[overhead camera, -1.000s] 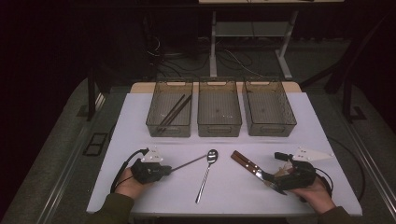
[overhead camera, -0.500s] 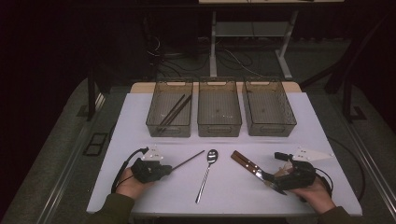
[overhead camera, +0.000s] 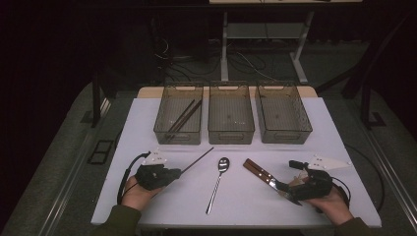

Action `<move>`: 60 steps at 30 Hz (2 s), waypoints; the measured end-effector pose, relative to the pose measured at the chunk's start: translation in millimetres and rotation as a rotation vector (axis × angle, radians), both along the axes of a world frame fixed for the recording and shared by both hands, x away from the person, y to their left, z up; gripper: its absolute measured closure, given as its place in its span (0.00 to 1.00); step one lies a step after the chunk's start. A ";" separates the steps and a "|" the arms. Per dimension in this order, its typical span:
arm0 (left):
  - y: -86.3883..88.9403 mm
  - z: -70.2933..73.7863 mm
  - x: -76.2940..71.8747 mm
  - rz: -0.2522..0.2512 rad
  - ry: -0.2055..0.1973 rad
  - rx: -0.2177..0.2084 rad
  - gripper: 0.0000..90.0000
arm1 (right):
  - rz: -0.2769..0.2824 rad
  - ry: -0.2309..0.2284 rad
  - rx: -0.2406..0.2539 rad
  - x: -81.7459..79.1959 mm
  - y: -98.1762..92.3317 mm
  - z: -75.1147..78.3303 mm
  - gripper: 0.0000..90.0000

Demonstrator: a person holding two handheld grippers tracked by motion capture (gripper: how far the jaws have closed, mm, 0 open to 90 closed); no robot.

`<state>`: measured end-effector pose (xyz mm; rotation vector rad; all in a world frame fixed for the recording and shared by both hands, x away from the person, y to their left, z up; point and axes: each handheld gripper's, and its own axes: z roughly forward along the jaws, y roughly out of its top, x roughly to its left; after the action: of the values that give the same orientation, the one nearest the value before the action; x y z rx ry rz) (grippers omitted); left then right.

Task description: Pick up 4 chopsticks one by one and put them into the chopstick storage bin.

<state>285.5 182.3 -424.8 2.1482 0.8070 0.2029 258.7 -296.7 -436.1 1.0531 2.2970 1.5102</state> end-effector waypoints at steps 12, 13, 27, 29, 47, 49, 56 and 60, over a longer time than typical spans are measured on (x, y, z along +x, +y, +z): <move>7.4 13.3 0.7 0.054 -0.033 -0.070 0.94 | 0.001 0.001 -0.002 0.2 0.2 -0.1 0.02; 7.7 14.0 1.2 0.054 -0.037 -0.070 0.94 | 0.002 0.000 -0.002 0.3 0.2 -0.1 0.02; 7.8 32.9 16.3 0.088 -0.113 -0.121 0.94 | 0.002 -0.002 -0.005 1.1 0.2 -0.6 0.02; 7.6 35.3 20.7 0.096 -0.121 -0.131 0.94 | 0.001 -0.001 -0.005 1.3 0.1 -0.7 0.02; 10.4 51.9 65.2 0.160 -0.206 -0.224 0.94 | -0.003 0.007 -0.003 1.7 0.2 -1.1 0.02; 10.3 53.8 70.5 0.165 -0.211 -0.229 0.94 | -0.006 0.009 -0.002 1.5 -0.3 -0.9 0.02; 8.5 65.4 92.4 0.188 -0.231 -0.259 0.94 | -0.007 0.006 0.004 1.1 -1.2 -0.6 0.02; 6.6 73.4 103.9 0.200 -0.242 -0.258 0.94 | -0.006 0.005 0.007 0.9 -0.8 -0.7 0.02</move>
<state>389.5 188.9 -351.4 1.7621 0.8554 0.4296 259.6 -297.5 -436.8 1.0660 2.2912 1.5157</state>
